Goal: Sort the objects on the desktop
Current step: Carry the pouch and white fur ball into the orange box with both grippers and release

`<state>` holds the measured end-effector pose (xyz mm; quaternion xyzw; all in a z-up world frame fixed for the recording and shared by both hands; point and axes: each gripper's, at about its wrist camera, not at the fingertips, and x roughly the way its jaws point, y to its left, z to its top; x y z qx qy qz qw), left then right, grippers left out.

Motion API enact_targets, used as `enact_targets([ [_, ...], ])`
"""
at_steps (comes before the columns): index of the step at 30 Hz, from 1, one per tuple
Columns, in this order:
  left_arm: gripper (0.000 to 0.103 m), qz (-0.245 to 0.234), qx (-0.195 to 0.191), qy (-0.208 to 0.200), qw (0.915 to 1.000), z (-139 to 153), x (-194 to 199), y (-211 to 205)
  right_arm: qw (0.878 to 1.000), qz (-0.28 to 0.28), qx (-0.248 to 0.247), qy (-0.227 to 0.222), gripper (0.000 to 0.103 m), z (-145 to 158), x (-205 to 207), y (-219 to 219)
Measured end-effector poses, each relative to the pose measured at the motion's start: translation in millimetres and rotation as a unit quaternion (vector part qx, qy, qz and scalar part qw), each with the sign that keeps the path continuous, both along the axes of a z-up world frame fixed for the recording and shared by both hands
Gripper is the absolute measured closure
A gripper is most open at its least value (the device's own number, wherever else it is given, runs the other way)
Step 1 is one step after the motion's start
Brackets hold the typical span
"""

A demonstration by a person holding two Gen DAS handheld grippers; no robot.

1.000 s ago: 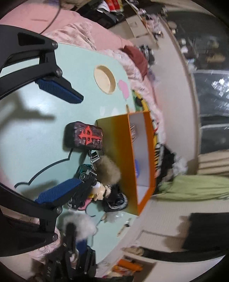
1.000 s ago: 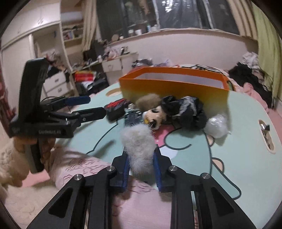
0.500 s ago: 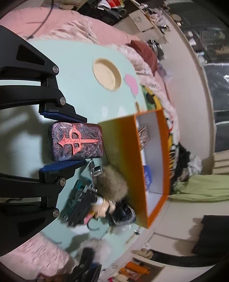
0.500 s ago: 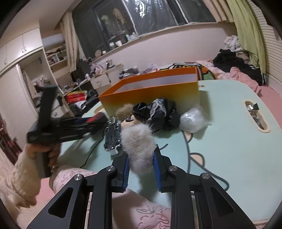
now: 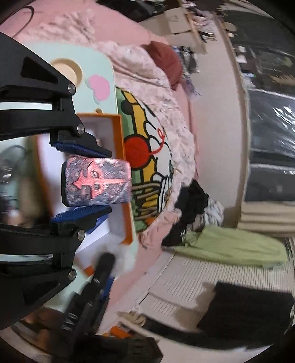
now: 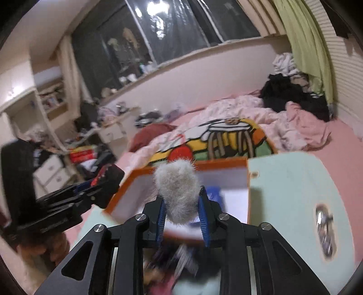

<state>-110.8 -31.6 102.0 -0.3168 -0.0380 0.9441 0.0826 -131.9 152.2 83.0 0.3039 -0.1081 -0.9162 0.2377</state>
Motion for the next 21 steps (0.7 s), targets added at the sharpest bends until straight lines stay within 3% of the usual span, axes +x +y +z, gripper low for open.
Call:
enact_targets([
  [1,0.053,0.019,-0.004,-0.019,0.9996,-3.9,-10.0,-0.5,1.000,0.000,-0.001,-0.015,0.055,-3.3,-9.3,-1.1],
  [3,0.053,0.023,0.010,-0.022,0.9994,-4.9,-9.6,-4.0,0.999,0.002,-0.038,-0.029,0.054,-6.0,-11.6,8.1],
  [5,0.038,0.014,0.021,0.003,0.9997,0.0,7.7,-8.9,0.998,-0.001,-0.057,-0.003,0.043,-1.1,7.1,19.1],
  [6,0.023,0.016,0.019,0.018,0.9995,2.5,18.3,-10.6,0.998,-0.009,-0.050,0.020,0.038,1.5,22.6,23.8],
  [7,0.020,0.017,0.017,0.033,0.9992,4.4,27.6,-12.1,0.998,-0.010,-0.042,0.038,0.033,4.6,36.0,25.0],
  [9,0.020,0.015,0.014,0.050,0.9986,5.9,45.4,-14.5,0.998,-0.003,-0.023,0.053,0.030,4.9,55.7,25.7],
  [11,0.020,0.002,0.017,0.040,0.9991,2.6,59.8,-15.0,0.999,0.003,0.005,0.048,0.028,-3.5,76.1,24.0],
  [15,0.020,-0.029,0.010,-0.017,0.9994,-27.5,89.8,-3.4,0.997,-0.008,0.075,0.000,0.024,-34.2,105.3,18.9],
  [19,0.020,-0.021,0.002,-0.040,0.9990,-65.4,119.6,5.2,0.991,-0.011,0.120,-0.062,0.024,-69.4,111.0,20.0],
  [21,0.020,-0.029,0.000,-0.071,0.9970,-84.3,124.8,9.6,0.988,-0.031,0.138,-0.056,0.023,-79.1,111.4,23.1],
])
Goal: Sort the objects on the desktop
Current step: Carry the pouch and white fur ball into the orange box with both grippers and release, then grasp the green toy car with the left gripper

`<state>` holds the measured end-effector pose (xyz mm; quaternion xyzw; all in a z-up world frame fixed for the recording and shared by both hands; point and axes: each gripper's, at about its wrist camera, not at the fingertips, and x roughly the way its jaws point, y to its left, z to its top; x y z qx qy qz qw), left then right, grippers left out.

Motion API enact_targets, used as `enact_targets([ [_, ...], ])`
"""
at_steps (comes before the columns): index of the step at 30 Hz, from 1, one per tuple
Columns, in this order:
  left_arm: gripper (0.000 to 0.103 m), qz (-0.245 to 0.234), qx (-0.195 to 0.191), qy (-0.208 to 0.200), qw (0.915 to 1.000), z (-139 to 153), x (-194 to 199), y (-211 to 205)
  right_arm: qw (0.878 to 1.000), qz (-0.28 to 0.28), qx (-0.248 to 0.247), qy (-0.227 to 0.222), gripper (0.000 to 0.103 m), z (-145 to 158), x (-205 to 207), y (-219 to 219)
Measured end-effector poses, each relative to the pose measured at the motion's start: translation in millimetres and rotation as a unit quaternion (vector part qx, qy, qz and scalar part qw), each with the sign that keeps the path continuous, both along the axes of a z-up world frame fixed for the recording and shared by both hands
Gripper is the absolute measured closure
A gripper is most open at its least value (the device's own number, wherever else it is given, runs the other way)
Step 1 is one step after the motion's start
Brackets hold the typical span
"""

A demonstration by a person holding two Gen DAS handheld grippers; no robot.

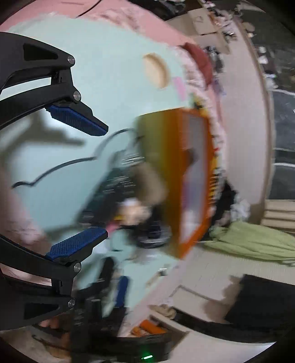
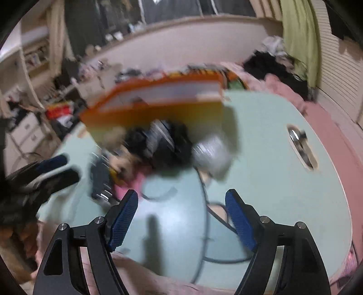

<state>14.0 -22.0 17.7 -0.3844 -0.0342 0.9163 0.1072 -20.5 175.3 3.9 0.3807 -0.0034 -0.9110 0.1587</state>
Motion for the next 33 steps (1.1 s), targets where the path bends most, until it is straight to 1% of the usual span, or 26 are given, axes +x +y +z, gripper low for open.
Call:
enact_targets([
  [1,0.020,0.000,-0.005,-0.012,0.9999,-9.7,2.4,2.2,1.000,-0.011,0.016,0.003,0.017,-3.7,0.8,0.5],
  [2,0.018,0.001,-0.028,0.014,0.9995,-14.5,8.9,7.4,1.000,-0.013,0.024,0.003,0.012,-6.0,1.4,-1.0],
  [4,0.015,0.006,-0.077,0.031,0.9966,-21.5,12.8,20.4,0.999,-0.007,0.043,0.005,0.008,-7.8,1.6,-5.6],
  [5,0.015,0.005,-0.079,0.036,0.9962,-22.6,13.0,23.0,0.998,-0.001,0.059,0.004,0.004,-9.7,0.8,-9.5],
  [6,0.013,0.007,-0.076,0.033,0.9965,-23.1,10.8,22.8,0.998,0.004,0.060,0.004,0.003,-10.3,0.5,-10.2],
  [7,0.010,0.010,-0.077,0.030,0.9965,-23.2,8.3,22.0,0.998,0.006,0.060,0.003,0.001,-10.4,-0.3,-9.3],
  [9,0.007,0.014,-0.076,0.027,0.9966,-23.4,6.2,20.3,0.998,0.007,0.057,0.003,0.001,-10.2,-0.6,-6.1],
  [26,0.007,0.014,-0.076,0.027,0.9966,-23.4,7.7,19.7,0.998,0.007,0.056,0.003,0.000,-10.3,0.3,-6.5],
  [29,0.007,0.009,-0.060,0.030,0.9977,-19.3,14.3,19.3,0.999,0.005,0.044,0.006,0.001,-10.1,0.7,-5.3],
  [33,0.007,0.002,-0.040,0.051,0.9979,-6.4,16.9,16.3,1.000,0.001,0.022,0.008,0.001,-6.2,2.7,-5.7],
])
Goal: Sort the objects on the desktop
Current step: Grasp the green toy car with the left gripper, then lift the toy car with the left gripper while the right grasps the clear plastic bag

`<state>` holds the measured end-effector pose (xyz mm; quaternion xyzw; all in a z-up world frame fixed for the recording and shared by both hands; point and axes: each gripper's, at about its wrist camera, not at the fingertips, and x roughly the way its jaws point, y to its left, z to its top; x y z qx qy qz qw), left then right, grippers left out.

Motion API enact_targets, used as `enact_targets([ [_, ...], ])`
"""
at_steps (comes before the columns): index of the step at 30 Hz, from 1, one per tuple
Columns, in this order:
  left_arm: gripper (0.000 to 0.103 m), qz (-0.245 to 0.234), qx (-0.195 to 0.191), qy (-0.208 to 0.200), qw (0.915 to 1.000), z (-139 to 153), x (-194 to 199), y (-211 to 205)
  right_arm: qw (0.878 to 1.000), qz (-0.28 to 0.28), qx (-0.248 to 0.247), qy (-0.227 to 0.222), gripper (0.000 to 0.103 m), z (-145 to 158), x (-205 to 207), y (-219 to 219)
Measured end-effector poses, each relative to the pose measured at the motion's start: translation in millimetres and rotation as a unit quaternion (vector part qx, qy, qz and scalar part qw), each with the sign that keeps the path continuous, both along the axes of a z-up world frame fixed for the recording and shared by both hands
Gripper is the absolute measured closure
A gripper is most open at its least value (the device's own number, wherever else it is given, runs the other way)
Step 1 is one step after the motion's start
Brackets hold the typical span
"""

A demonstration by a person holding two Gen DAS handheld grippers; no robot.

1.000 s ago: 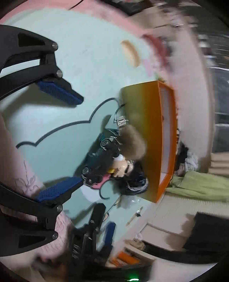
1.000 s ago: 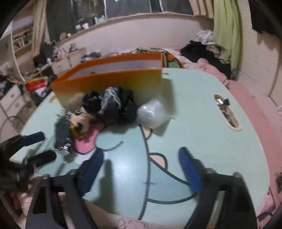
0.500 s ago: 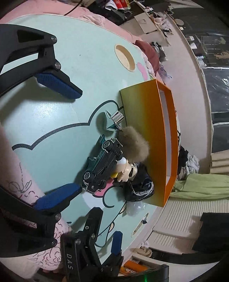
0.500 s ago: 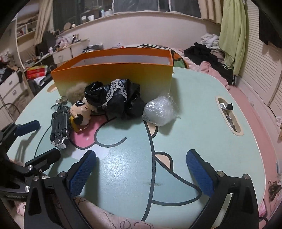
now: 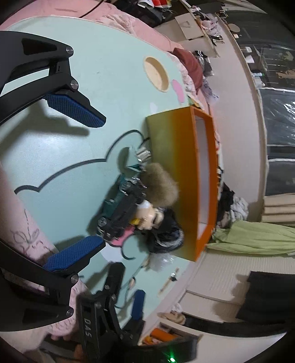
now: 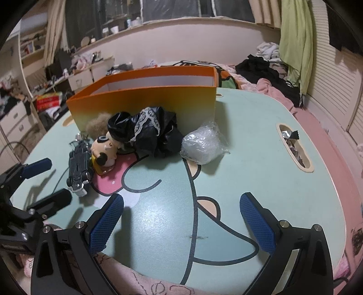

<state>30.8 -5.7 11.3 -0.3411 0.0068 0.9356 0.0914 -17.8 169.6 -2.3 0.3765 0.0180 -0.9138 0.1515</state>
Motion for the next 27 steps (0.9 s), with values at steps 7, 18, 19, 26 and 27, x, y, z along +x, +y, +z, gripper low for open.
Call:
enact_targets([
  [7,0.032,-0.021,0.035,-0.055,0.9976,7.6,-35.6,15.8,0.997,0.005,-0.079,0.006,0.001,5.1,0.9,16.5],
  [18,0.065,-0.055,0.020,-0.044,0.9973,-0.4,-7.3,8.7,0.992,-0.013,-0.128,0.010,0.001,8.6,-2.5,33.7],
  [19,0.065,-0.059,0.013,-0.039,0.9974,-0.4,-3.7,9.5,0.991,-0.019,-0.131,0.010,0.001,8.7,-1.9,36.1],
  [26,0.063,-0.053,-0.012,-0.029,0.9981,-4.2,-5.7,18.8,0.989,-0.089,-0.113,0.032,0.027,27.1,-16.7,44.3],
  [27,0.064,-0.054,-0.011,-0.029,0.9980,-4.3,-7.0,19.1,0.990,-0.093,-0.102,0.030,0.027,29.5,-23.0,40.9],
])
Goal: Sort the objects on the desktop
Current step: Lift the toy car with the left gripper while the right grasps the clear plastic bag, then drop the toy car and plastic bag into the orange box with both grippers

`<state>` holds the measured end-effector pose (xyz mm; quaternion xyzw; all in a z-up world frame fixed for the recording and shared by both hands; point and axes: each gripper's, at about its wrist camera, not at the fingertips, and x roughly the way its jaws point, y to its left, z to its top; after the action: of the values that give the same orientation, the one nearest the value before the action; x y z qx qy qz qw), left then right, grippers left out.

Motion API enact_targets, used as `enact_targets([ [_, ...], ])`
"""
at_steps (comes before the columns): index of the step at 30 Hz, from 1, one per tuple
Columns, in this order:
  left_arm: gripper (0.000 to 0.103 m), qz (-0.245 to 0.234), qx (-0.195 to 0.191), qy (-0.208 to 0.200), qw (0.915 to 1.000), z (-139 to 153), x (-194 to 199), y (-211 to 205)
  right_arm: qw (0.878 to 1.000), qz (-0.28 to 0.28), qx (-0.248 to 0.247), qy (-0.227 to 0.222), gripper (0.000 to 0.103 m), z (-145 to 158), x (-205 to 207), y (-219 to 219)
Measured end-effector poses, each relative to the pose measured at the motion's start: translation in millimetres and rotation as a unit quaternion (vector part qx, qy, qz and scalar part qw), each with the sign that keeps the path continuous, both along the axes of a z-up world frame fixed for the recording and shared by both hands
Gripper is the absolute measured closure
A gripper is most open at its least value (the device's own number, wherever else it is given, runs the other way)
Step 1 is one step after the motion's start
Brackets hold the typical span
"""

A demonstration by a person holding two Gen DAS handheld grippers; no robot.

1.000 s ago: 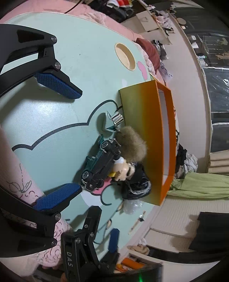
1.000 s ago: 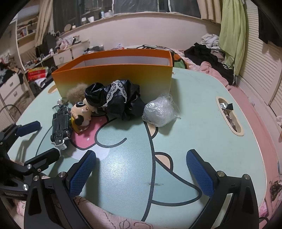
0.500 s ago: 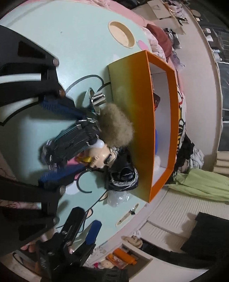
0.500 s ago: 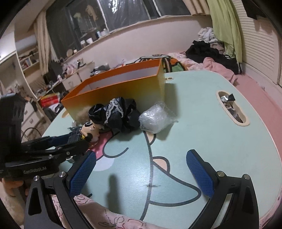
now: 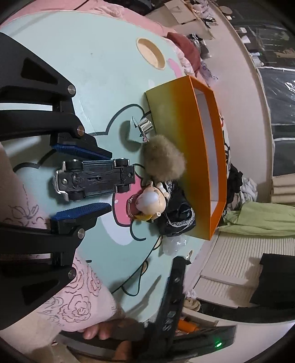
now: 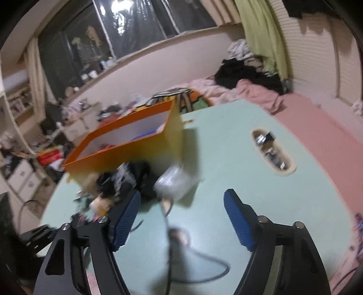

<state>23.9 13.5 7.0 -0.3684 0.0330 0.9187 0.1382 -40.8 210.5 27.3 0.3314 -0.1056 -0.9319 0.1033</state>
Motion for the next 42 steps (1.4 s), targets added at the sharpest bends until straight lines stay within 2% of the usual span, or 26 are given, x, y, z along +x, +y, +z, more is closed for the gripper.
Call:
enact_targets([
  [1,0.073,0.000,0.001,0.001,1.0000,0.1,-0.8,-0.7,1.000,0.000,0.006,-0.005,0.027,0.0,-4.8,-1.7],
  [3,0.073,0.002,0.003,0.003,1.0000,-0.4,-0.8,-2.4,0.999,0.006,0.011,-0.033,0.030,-3.7,-20.1,-7.6],
  [4,0.073,0.001,0.006,0.003,1.0000,-0.4,-0.7,-4.0,0.999,0.011,0.009,-0.048,0.042,-6.8,-26.1,-6.9],
  [5,0.073,-0.001,0.009,0.002,1.0000,-0.3,-0.9,-5.1,0.997,0.025,0.000,-0.075,0.064,-14.3,-34.1,-7.6],
  [6,0.073,-0.002,0.011,0.001,0.9999,-0.2,-0.4,-6.0,0.997,0.026,-0.006,-0.068,0.073,-14.5,-34.9,-5.5],
  [7,0.073,-0.004,0.015,0.001,0.9999,0.5,0.0,-6.4,0.996,0.034,-0.016,-0.075,0.088,-17.0,-34.5,-2.9],
  [10,0.073,-0.014,0.033,0.004,0.9994,7.0,3.4,-9.6,0.997,0.041,-0.045,-0.039,0.094,-15.5,-17.5,6.8],
  [13,0.073,-0.015,0.045,0.022,0.9986,23.0,6.2,-13.5,0.999,0.039,-0.028,0.005,0.094,-5.4,-0.6,4.3],
  [15,0.073,-0.010,0.047,0.033,0.9983,31.2,6.6,-16.2,0.999,0.038,-0.019,0.005,0.094,-4.9,-1.6,1.0],
  [18,0.073,-0.003,0.049,0.043,0.9979,38.2,7.8,-21.3,0.999,0.036,-0.033,0.005,0.094,-7.0,-1.0,3.6],
  [20,0.073,0.001,0.057,0.048,0.9972,45.0,7.4,-26.6,0.998,0.038,-0.043,0.022,0.094,-2.1,5.7,7.0],
  [27,0.073,0.021,0.070,0.085,0.9937,73.5,-6.3,-38.2,0.993,0.062,-0.059,0.075,0.094,34.5,9.8,6.4],
  [32,0.073,0.027,0.097,0.099,0.9900,106.5,-52.8,-37.2,0.991,0.083,-0.060,0.091,0.094,71.6,-26.4,-9.5],
  [36,0.073,0.032,0.112,0.097,0.9885,112.3,-100.1,-32.3,0.992,0.099,-0.049,0.056,0.093,68.9,-72.0,-33.5],
  [37,0.072,0.032,0.113,0.096,0.9885,107.7,-108.0,-30.4,0.994,0.098,-0.041,0.039,0.080,62.7,-82.2,-38.2],
  [38,0.072,0.040,0.110,0.093,0.9887,102.6,-112.2,-30.1,0.995,0.088,-0.034,0.018,0.063,55.4,-88.7,-40.0],
  [39,0.072,0.053,0.107,0.086,0.9891,97.2,-112.7,-31.0,0.996,0.081,-0.039,0.013,0.060,51.2,-89.2,-37.0],
  [41,0.061,0.053,0.109,0.089,0.9886,90.8,-102.2,-33.3,0.994,0.075,-0.075,0.024,0.060,45.8,-75.3,-22.8],
  [42,0.044,0.047,0.107,0.098,0.9883,88.7,-92.8,-33.8,0.994,0.072,-0.082,0.028,0.059,44.7,-68.4,-17.0],
])
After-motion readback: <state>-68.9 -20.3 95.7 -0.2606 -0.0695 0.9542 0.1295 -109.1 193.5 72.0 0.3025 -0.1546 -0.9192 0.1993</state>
